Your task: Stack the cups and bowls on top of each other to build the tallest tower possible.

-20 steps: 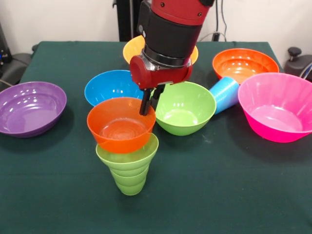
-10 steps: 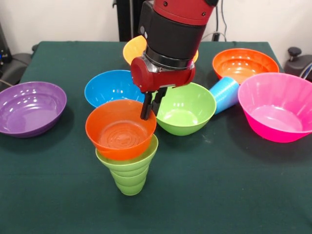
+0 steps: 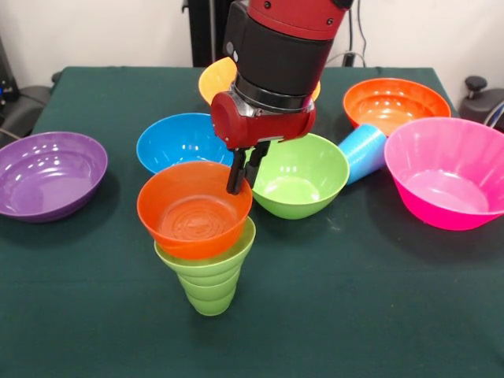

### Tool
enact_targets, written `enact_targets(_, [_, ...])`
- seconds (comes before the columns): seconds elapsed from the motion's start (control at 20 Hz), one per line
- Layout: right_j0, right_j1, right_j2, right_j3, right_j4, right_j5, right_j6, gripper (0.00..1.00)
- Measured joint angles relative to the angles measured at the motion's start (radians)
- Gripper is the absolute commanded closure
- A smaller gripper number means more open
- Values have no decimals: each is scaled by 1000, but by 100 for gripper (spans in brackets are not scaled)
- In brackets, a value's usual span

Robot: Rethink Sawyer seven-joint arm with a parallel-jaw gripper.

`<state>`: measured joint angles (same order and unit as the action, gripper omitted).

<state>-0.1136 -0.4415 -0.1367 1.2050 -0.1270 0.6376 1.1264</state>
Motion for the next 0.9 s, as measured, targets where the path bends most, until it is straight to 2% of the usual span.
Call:
enact_targets(0.5, [0, 3, 0, 0, 0, -17, 0, 100])
enact_targets(0.9, [4, 40, -2, -11, 1, -25, 11, 100])
